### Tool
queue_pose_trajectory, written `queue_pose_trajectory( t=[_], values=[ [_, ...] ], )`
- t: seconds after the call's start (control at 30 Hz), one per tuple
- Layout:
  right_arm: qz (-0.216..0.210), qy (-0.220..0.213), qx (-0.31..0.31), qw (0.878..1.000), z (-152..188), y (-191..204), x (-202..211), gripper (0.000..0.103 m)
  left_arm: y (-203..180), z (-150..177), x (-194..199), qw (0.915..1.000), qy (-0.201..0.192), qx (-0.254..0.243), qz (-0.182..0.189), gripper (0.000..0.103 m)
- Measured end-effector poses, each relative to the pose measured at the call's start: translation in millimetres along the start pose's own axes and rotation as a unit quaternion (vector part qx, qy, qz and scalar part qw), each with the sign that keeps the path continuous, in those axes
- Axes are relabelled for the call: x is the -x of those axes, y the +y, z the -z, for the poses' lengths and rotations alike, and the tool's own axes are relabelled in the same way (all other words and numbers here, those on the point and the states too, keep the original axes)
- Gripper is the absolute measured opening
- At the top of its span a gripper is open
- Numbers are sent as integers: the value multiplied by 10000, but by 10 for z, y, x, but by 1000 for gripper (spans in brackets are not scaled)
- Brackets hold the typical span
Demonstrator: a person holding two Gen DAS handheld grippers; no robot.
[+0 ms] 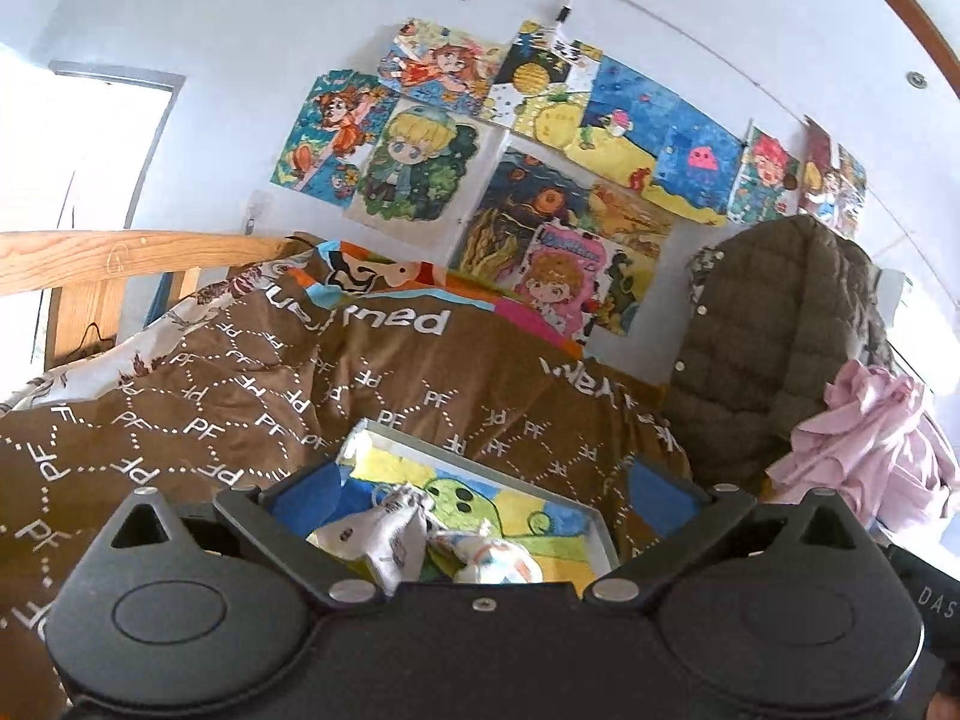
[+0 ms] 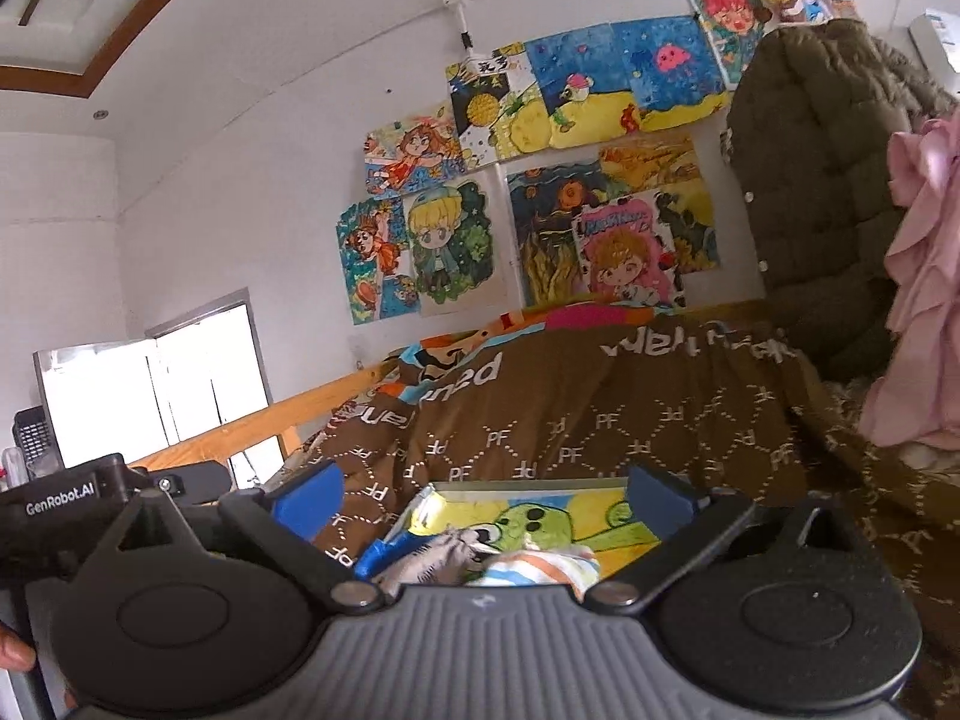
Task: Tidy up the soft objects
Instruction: 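Lower both items into the tray and open both tools, then grasp the grey face mask with the right tool while the left tool grasps a white cloth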
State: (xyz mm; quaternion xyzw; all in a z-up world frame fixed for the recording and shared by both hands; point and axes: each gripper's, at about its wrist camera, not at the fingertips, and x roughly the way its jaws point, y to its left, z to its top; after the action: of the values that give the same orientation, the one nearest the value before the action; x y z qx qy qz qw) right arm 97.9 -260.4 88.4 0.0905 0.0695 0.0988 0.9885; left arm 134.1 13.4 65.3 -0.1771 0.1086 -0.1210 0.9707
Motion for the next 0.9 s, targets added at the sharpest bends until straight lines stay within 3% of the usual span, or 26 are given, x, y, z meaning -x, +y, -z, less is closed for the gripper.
queue_pose_trajectory(
  t=[0.23,0.43,0.77,0.9],
  values=[
    [258,158,-163,9994,110,-167,400,103,-111,181,266,9996,171,-238,53,102],
    [573,794,-407,9944,288,-287,624,103,-187,402,420,9980,536,-276,194,102],
    [964,1909,-1159,9700,575,-523,683,103,-145,722,516,9896,1388,-202,307,102],
    [1067,2426,-1490,9527,674,-646,582,103,-119,858,432,9833,1778,-266,280,102]
  ],
)
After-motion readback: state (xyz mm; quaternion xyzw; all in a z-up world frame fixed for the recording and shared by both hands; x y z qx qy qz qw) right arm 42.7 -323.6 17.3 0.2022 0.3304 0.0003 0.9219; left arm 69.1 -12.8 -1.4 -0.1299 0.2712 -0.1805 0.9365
